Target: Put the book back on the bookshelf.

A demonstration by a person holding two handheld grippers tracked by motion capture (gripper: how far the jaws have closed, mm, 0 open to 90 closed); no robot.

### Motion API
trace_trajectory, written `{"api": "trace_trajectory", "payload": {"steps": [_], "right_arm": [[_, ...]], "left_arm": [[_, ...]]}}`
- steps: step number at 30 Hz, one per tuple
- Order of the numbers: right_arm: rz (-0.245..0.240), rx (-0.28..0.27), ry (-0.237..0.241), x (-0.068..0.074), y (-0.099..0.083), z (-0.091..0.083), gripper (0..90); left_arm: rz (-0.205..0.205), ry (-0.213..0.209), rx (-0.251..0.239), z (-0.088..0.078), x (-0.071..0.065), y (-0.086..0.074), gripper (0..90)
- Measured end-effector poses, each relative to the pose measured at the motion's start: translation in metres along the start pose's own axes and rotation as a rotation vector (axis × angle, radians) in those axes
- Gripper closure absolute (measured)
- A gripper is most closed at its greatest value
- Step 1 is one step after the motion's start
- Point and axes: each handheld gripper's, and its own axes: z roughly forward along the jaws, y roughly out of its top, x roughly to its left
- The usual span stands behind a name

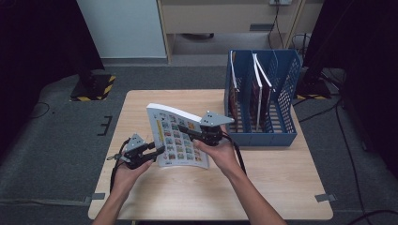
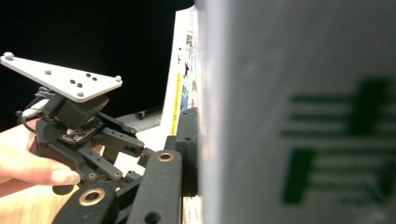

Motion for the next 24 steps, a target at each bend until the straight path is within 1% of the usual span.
{"api": "trace_trajectory", "payload": {"steps": [1,2,3,4,5,6,7,8,9,10,12,14,15,16,17,18,19,21,22,24], "right_arm": [[-0.006,-0.006,-0.005,0.0,0.001,-0.001,74.0],[-0.006,-0.011,-0.008,0.0,0.002,-0.001,74.0],[-0.006,-0.011,-0.008,0.0,0.002,-0.001,74.0],[-0.01,-0.021,-0.014,-0.001,0.003,-0.002,74.0],[-0.01,-0.021,-0.014,-0.001,0.003,-0.002,74.0],[-0.011,-0.026,-0.025,-0.002,0.005,-0.003,74.1],[-0.011,-0.026,-0.025,-0.002,0.005,-0.003,74.1],[-0.014,-0.024,-0.032,-0.004,0.007,-0.004,74.0],[-0.014,-0.024,-0.032,-0.004,0.007,-0.004,74.0],[-0.018,-0.024,-0.041,-0.004,0.007,-0.004,74.0],[-0.016,-0.025,-0.055,-0.006,0.007,-0.004,74.0],[-0.005,-0.031,-0.067,-0.01,0.007,-0.006,74.0],[-0.005,-0.031,-0.067,-0.01,0.007,-0.006,74.0],[-0.006,-0.032,-0.072,-0.011,0.007,-0.007,74.0],[-0.006,-0.032,-0.072,-0.011,0.007,-0.007,74.0],[-0.005,-0.033,-0.078,-0.012,0.008,-0.008,74.0],[-0.005,-0.033,-0.078,-0.012,0.008,-0.008,74.0],[-0.006,-0.034,-0.08,-0.013,0.009,-0.01,74.0],[-0.004,-0.036,-0.084,-0.013,0.009,-0.011,74.0],[-0.004,-0.038,-0.087,-0.015,0.01,-0.013,74.0]], "left_arm": [[-0.008,0.006,-0.003,-0.001,0.003,-0.001,56.4],[-0.008,0.006,-0.003,-0.001,0.003,-0.001,54.8],[-0.014,0.011,-0.001,-0.002,0.004,-0.002,54.8],[-0.03,0.019,-0.001,-0.002,0.006,-0.003,50.8],[-0.03,0.019,-0.001,-0.002,0.006,-0.003,49.6],[-0.032,0.033,0.003,-0.002,0.008,-0.004,47.0],[-0.032,0.033,0.003,-0.002,0.008,-0.004,44.2],[-0.033,0.055,0.018,-0.002,0.01,-0.006,40.1],[-0.033,0.055,0.018,-0.002,0.01,-0.006,36.0],[-0.026,0.072,0.033,-0.001,0.011,-0.007,36.0],[-0.017,0.09,0.06,0.001,0.013,-0.009,30.0],[-0.02,0.093,0.082,0.003,0.015,-0.011,22.9],[-0.025,0.093,0.09,0.004,0.015,-0.012,22.9],[-0.027,0.098,0.112,0.006,0.016,-0.014,19.0],[-0.027,0.098,0.112,0.006,0.016,-0.014,17.4],[-0.029,0.113,0.127,0.008,0.016,-0.015,14.1],[-0.029,0.113,0.127,0.008,0.016,-0.015,11.9],[-0.042,0.119,0.145,0.011,0.016,-0.018,10.6],[-0.042,0.121,0.166,0.013,0.017,-0.02,9.0],[-0.032,0.127,0.195,0.015,0.017,-0.022,7.3]]}}
